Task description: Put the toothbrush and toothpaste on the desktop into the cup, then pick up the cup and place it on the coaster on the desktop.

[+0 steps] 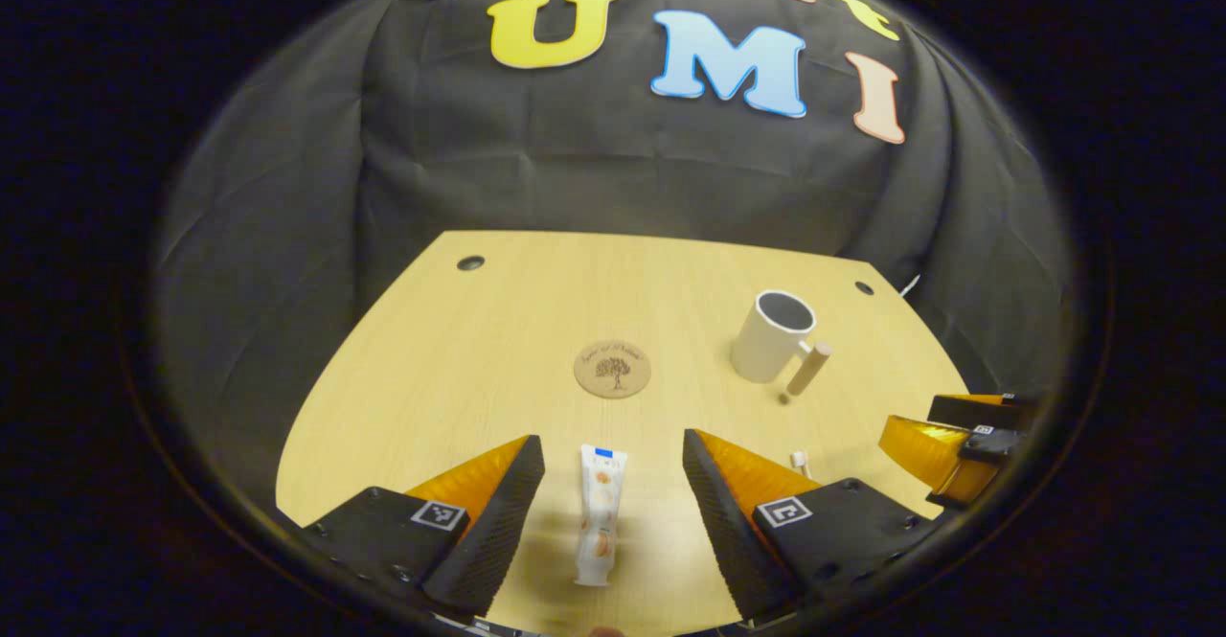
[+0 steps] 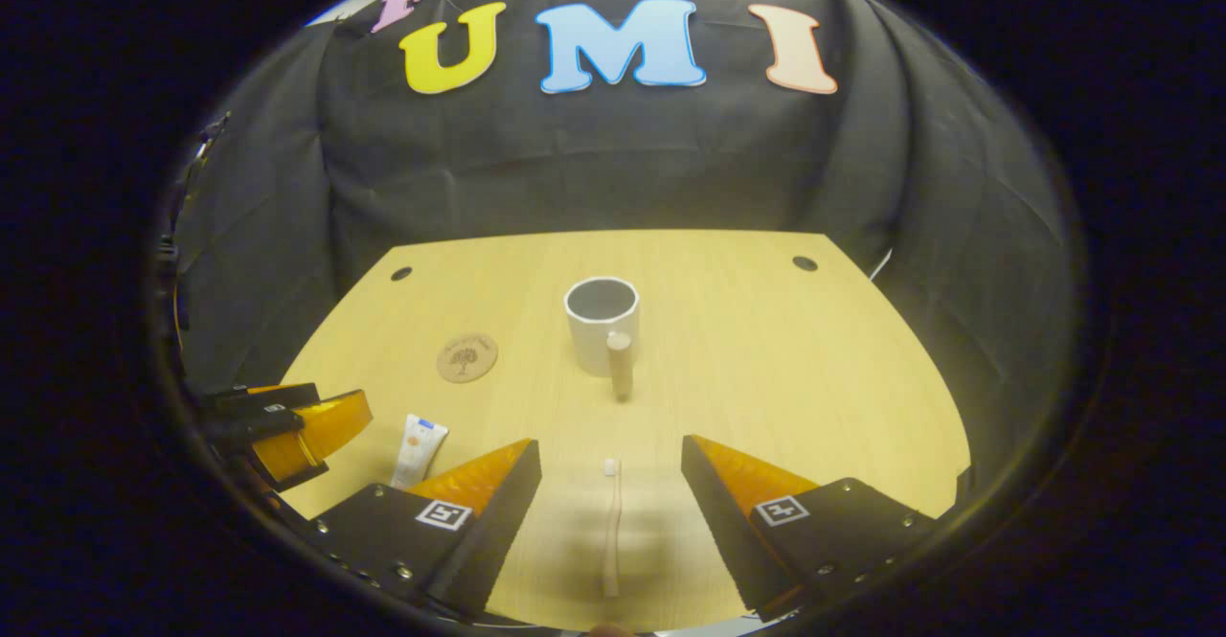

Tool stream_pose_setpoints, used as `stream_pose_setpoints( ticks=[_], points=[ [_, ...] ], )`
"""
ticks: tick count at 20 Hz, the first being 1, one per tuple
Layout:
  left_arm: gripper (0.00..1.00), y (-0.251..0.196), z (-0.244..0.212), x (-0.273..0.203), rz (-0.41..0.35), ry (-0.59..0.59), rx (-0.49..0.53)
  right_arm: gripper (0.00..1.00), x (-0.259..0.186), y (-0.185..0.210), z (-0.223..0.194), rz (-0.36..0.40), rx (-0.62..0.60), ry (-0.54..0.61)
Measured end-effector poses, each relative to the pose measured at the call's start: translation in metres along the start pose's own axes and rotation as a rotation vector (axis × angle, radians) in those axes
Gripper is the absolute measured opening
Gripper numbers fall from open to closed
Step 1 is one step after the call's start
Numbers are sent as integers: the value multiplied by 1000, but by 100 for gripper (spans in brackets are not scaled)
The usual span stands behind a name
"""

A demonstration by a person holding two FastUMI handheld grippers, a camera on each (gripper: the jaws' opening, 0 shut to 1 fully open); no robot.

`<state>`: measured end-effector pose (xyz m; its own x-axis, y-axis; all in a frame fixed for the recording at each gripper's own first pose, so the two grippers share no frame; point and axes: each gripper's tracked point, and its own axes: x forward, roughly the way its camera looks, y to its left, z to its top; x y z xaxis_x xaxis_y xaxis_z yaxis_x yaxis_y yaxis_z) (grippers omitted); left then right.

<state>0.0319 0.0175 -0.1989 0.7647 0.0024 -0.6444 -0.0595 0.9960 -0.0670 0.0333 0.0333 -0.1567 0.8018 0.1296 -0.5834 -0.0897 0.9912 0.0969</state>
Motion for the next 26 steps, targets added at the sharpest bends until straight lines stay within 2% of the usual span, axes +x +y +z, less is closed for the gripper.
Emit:
stream_pose_setpoints(
  ticks=[11, 24, 26],
  points=[
    [94, 21, -84, 48, 45, 341, -50, 92, 38, 2, -68, 15, -19, 305],
    [95, 22, -124, 74, 24, 596, 37, 93, 60, -1, -126, 11, -2, 601],
    [95, 21, -129, 74, 23, 627, 41, 89, 57, -1, -135, 10, 0, 647]
  ],
)
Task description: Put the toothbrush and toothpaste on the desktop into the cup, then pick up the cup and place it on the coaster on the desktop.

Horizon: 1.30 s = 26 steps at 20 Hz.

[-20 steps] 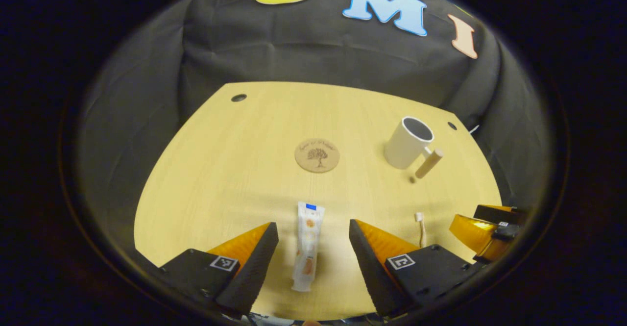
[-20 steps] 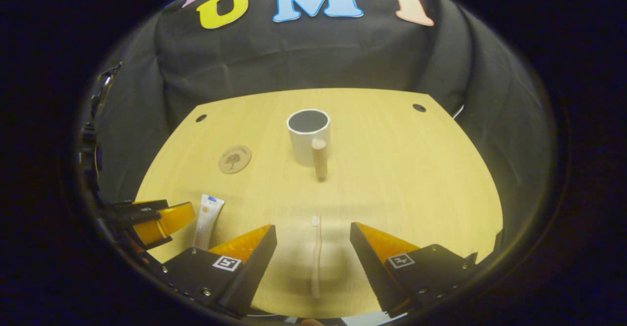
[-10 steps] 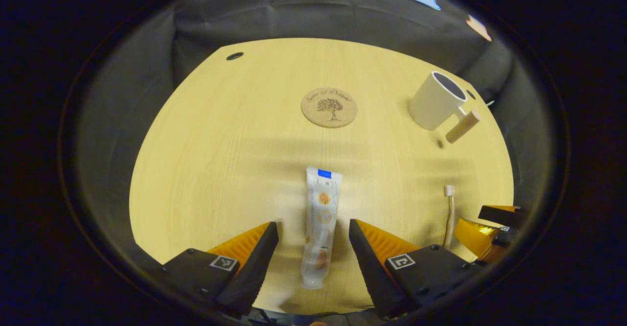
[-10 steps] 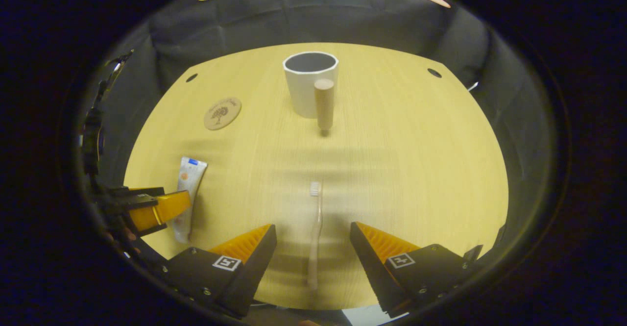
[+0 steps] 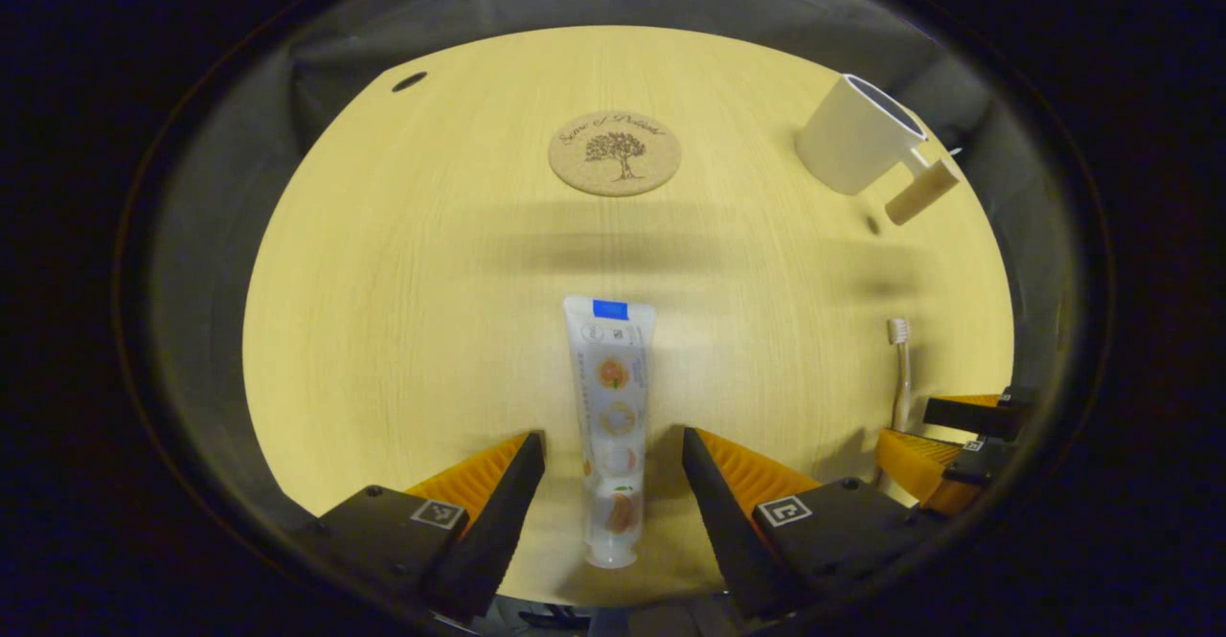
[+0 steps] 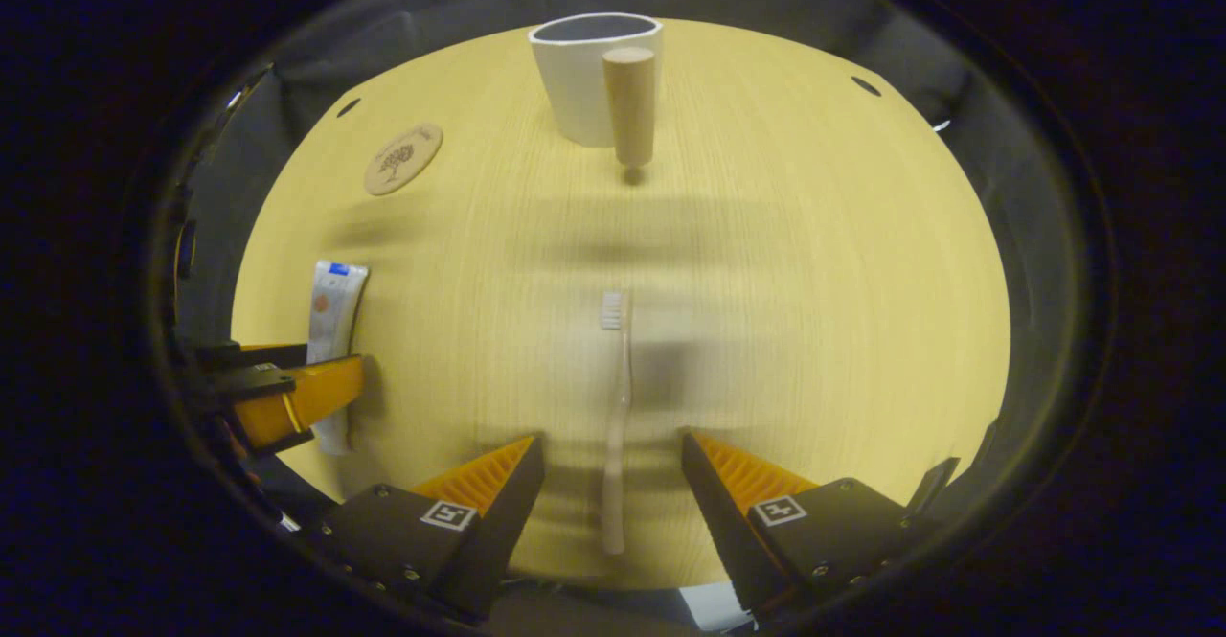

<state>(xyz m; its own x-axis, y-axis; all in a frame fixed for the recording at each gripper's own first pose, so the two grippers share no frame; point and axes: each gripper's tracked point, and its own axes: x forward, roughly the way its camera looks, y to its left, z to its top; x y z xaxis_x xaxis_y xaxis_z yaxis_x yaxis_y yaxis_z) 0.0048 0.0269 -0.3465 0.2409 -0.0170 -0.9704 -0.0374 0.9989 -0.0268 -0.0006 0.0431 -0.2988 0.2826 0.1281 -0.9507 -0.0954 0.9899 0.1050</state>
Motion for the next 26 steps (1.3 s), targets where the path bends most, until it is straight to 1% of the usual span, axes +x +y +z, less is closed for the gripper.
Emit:
stream_pose_setpoints(
  ticks=[1, 2, 3, 4, 5, 6, 7, 8, 9, 10, 11, 12, 13, 14, 15, 17, 18, 19, 20, 21, 22, 23, 24, 25, 26],
  points=[
    [95, 0, -3, 3, 1, 13, 2, 88, 2, 1, -4, 0, -2, 17],
    [95, -1, -5, 5, 4, 24, 4, 83, 2, 1, -7, 1, -8, 35],
    [95, -1, -5, 5, 10, 28, 13, 84, 4, 0, -10, -7, -13, 46],
    [95, -1, -4, 5, 11, 30, 20, 77, 6, 1, -11, -6, -18, 61],
    [94, -2, -4, 5, 12, 35, 25, 77, 6, 0, -13, -13, -22, 70],
    [94, -3, -4, 5, 13, 40, 27, 68, 7, -1, -13, -18, -20, 77],
    [92, -4, -4, 5, 11, 44, 27, 64, 7, -2, -14, -23, -16, 85],
    [89, -6, -4, 5, 12, 50, 29, 58, 8, -4, -14, -29, -16, 94],
    [83, -8, -4, 6, 8, 51, 31, 58, 7, -3, -13, -28, -18, 97],
    [81, -10, -4, 5, 7, 55, 29, 55, 12, -10, -10, -65, -10, 92],
    [75, -11, -4, 5, 7, 56, 30, 42, 10, -10, -11, -65, 1, 102],
    [72, -12, -4, 5, 5, 56, 29, 34, 9, -10, -12, -61, -1, 118],
    [68, -12, -4, 5, 5, 58, 28, 34, 12, -14, -12, -71, -4, 119],
    [66, -12, -3, 6, 5, 58, 27, 26, 13, -17, -8, -93, 9, 111],
    [58, -13, -4, 5, 5, 60, 24, 17, 9, -17, -11, -89, 4, 131],
    [53, -13, -3, 6, 5, 63, 25, 18, 10, -17, -11, -85, 5, 133],
    [53, -11, -2, 6, 6, 61, 29, 18, 9, -18, -11, -87, -3, 135],
    [46, -12, -2, 6, 5, 67, 21, 18, 14, -18, -12, -86, 18, 125],
    [41, -12, -2, 6, 2, 67, 27, 9, 11, -19, -16, -85, 18, 144],
    [41, -10, -3, 6, 6, 67, 27, 10, 9, -19, -11, -79, 23, 134],
    [38, -10, -2, 4, 5, 64, 24, 10, 6, -21, -8, -78, 35, 127],
    [36, -10, -2, 5, 2, 63, 24, 5, 9, -21, -11, -68, 40, 135],
    [36, -7, -1, 4, 12, 59, 22, 5, 10, -20, -9, -59, 50, 129],
    [31, -8, -1, 4, 8, 58, 16, 5, 10, -19, -10, -45, 60, 133],
    [32, -8, -2, 4, 0, 58, 18, 5, 9, -18, -9, -35, 71, 127]
  ],
)
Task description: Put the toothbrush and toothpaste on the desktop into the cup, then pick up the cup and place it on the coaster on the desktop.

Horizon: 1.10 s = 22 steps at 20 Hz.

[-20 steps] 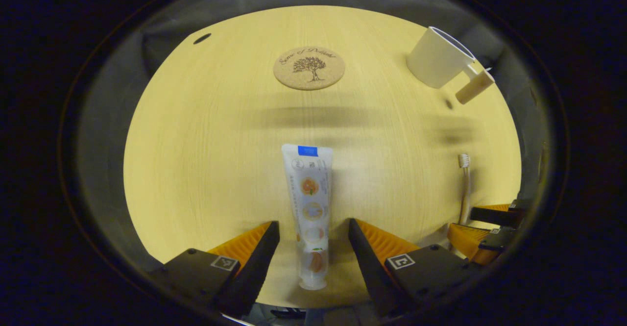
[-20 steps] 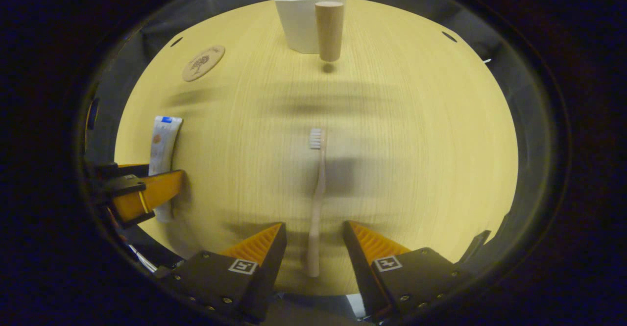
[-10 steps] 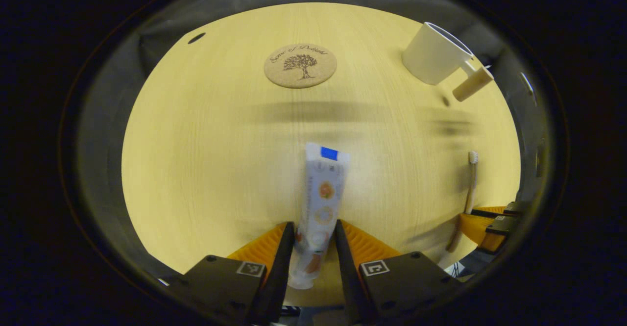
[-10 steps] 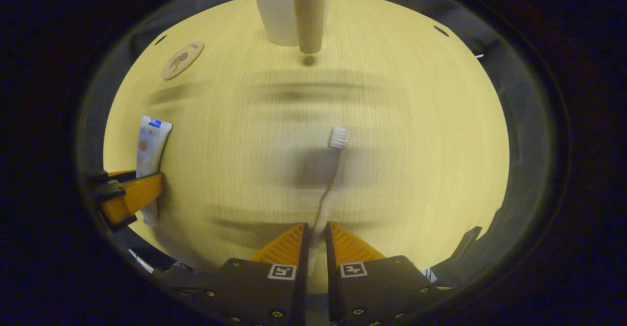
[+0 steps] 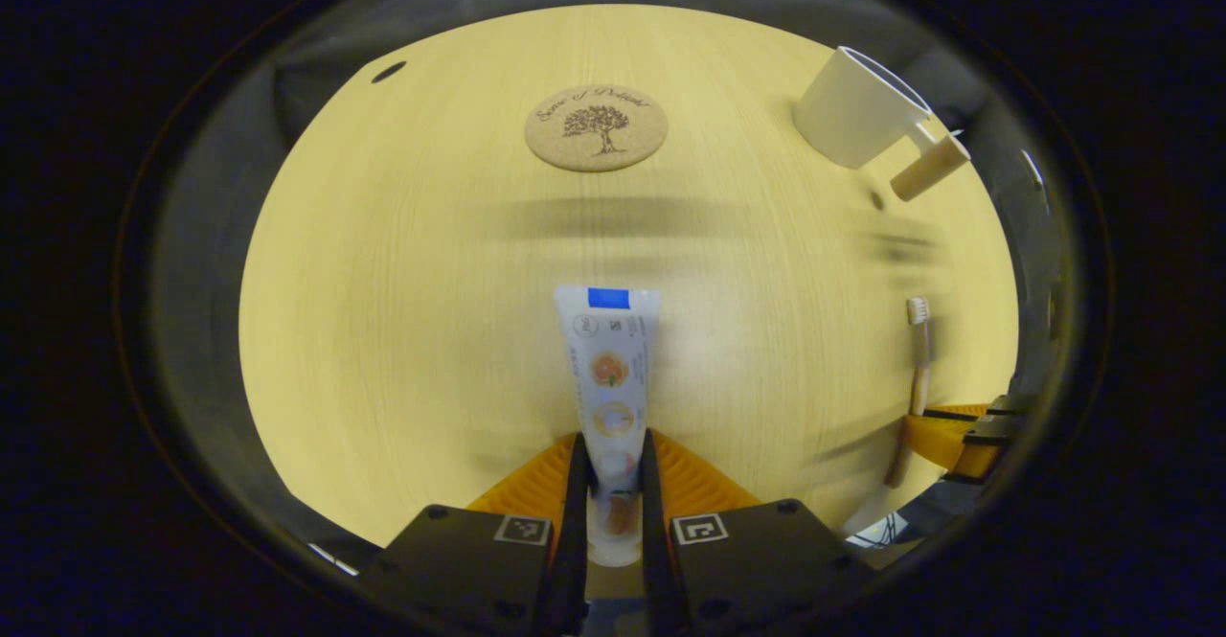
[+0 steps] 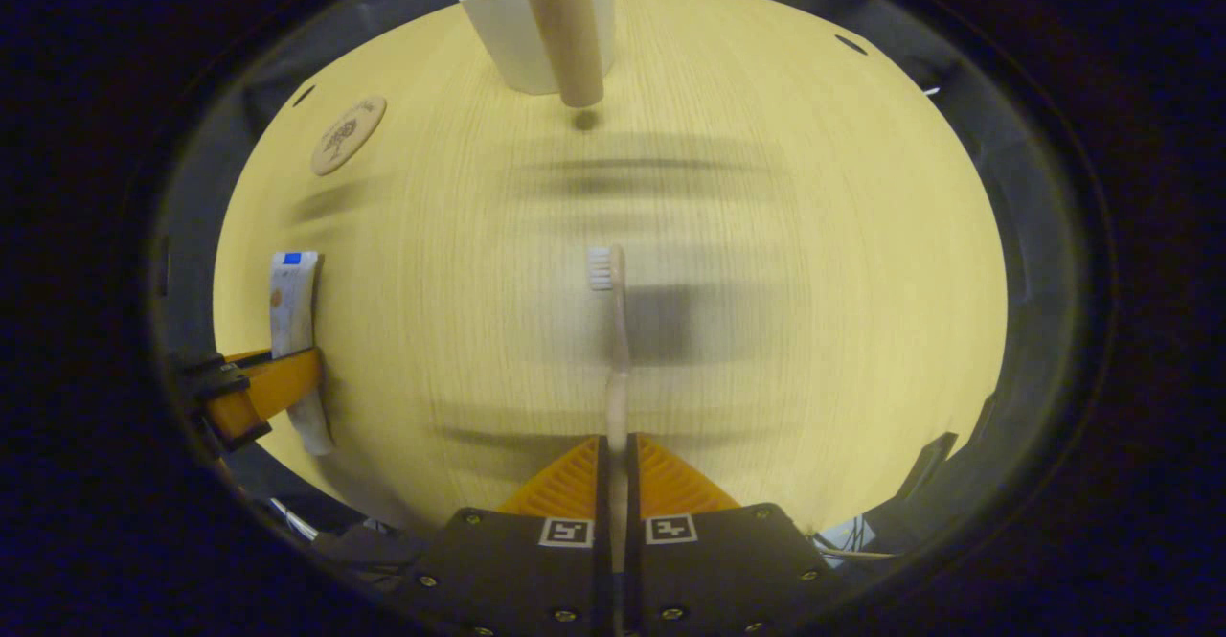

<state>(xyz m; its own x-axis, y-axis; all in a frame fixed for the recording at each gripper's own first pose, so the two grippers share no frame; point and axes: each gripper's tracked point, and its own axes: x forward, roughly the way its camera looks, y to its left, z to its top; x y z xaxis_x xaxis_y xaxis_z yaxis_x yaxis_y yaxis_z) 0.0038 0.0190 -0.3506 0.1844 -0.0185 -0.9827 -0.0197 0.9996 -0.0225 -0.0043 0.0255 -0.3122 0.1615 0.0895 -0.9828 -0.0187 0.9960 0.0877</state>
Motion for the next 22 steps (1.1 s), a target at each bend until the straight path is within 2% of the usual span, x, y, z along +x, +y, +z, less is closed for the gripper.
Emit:
stream_pose_setpoints(
  ticks=[5, 10, 16, 22],
  points=[
    [25, 3, -1, -3, -12, -24, -15, 5, -9, 7, 1, 31, 0, -40],
    [26, 6, -3, -14, -25, -69, -46, 5, -26, 21, 5, 63, -26, -111],
    [27, -1, 15, -37, -59, -216, -67, 5, -46, 33, 19, 77, -97, -284],
    [27, -10, 52, -70, -72, -393, -28, 5, -78, 54, 46, 148, -113, -474]
  ],
)
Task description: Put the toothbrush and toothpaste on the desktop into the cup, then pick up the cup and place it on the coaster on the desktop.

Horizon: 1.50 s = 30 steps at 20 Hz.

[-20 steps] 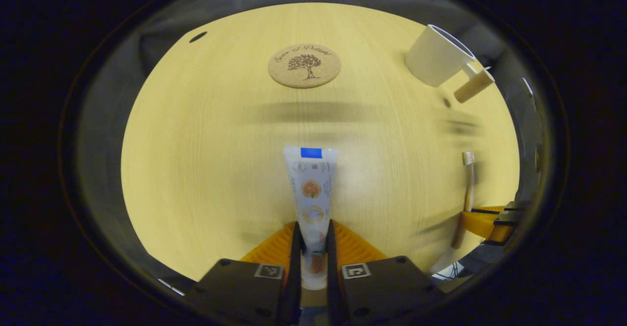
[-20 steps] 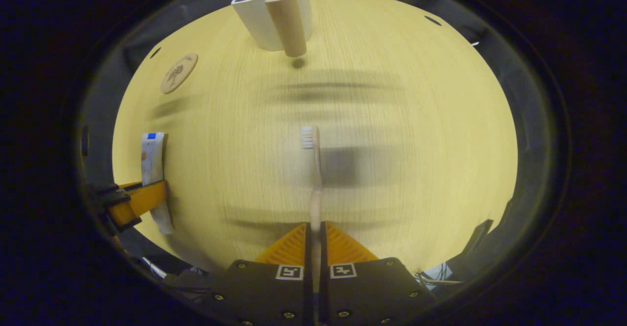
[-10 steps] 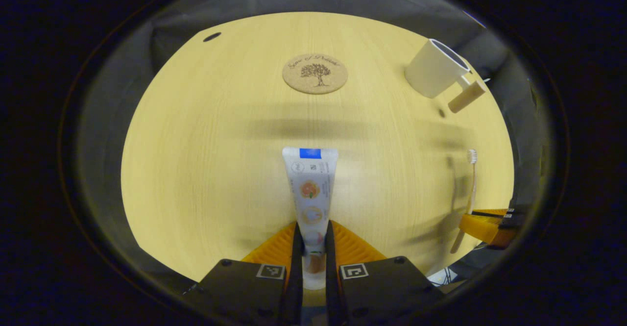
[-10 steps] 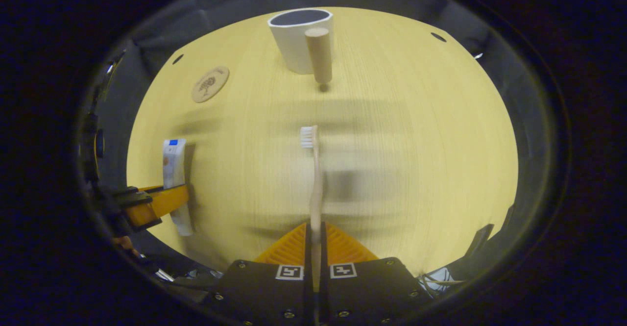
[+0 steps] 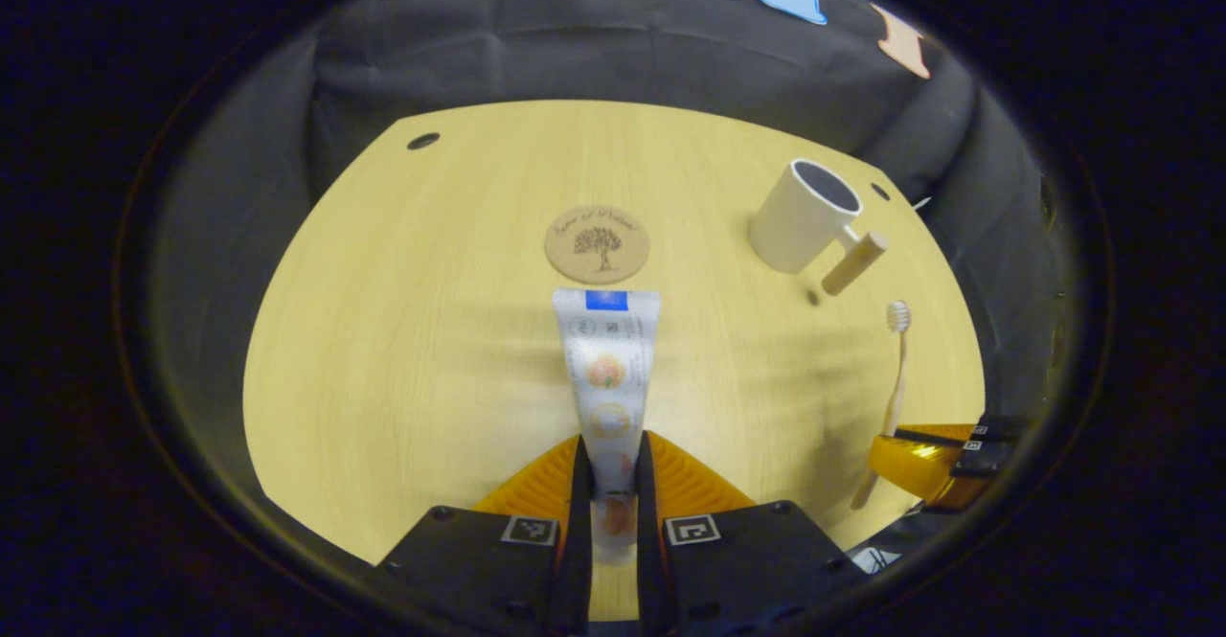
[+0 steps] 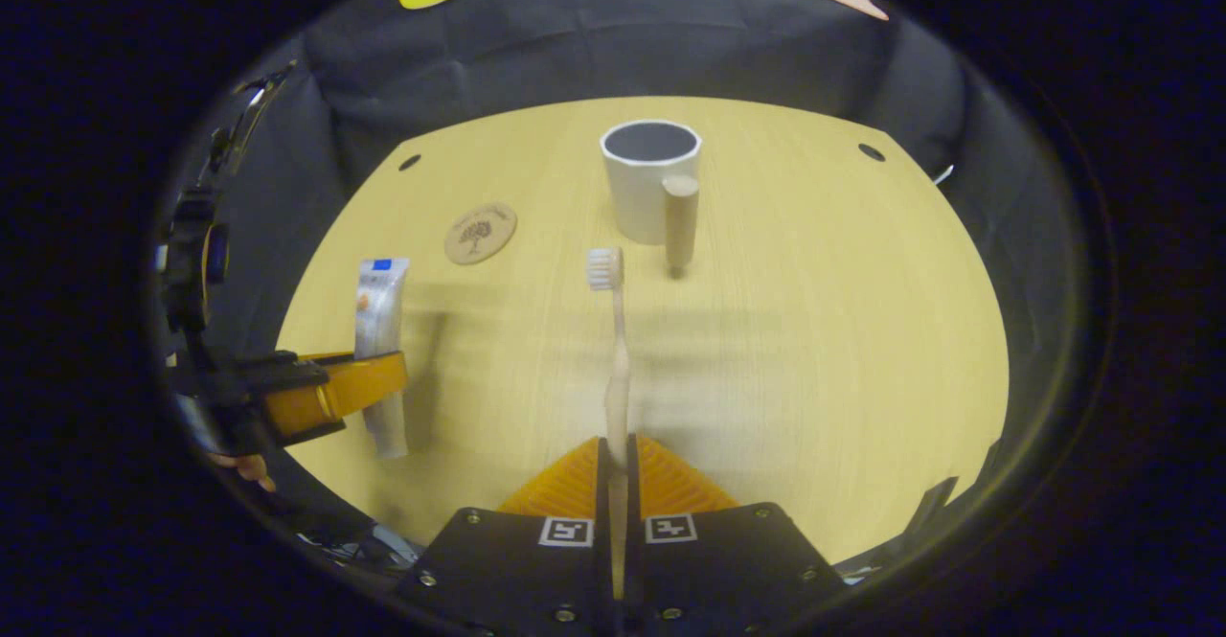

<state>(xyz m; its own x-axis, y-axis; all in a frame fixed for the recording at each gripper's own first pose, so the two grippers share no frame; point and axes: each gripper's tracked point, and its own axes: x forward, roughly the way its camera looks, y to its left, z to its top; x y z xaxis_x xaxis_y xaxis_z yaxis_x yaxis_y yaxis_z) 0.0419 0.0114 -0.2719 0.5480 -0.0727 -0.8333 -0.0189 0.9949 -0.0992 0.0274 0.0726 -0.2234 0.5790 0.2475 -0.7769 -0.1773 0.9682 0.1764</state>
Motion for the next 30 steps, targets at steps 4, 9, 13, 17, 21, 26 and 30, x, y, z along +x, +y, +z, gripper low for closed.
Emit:
stream_pose_setpoints(
  ticks=[4, 9, 13, 17, 21, 26, 30],
  points=[
    [27, -10, 34, -10, -31, -114, 12, 5, -8, 4, 47, 9, -28, -168],
    [26, -19, 64, -12, -39, -232, 28, 5, -13, 4, 97, 32, -19, -326],
    [27, -20, 89, -17, -52, -314, -1, 5, -15, 1, 141, 46, 3, -459],
    [25, -21, 115, -20, -67, -390, -36, 5, -22, -6, 186, 40, -4, -580],
    [27, -21, 137, -21, -81, -445, -46, 5, -21, -15, 226, 26, -30, -674],
    [25, -25, 156, -23, -91, -492, -48, 5, 5, -21, 255, 27, -38, -708],
    [25, -34, 161, -24, -87, -520, -48, 5, 39, -24, 250, 10, -81, -663]
  ],
)
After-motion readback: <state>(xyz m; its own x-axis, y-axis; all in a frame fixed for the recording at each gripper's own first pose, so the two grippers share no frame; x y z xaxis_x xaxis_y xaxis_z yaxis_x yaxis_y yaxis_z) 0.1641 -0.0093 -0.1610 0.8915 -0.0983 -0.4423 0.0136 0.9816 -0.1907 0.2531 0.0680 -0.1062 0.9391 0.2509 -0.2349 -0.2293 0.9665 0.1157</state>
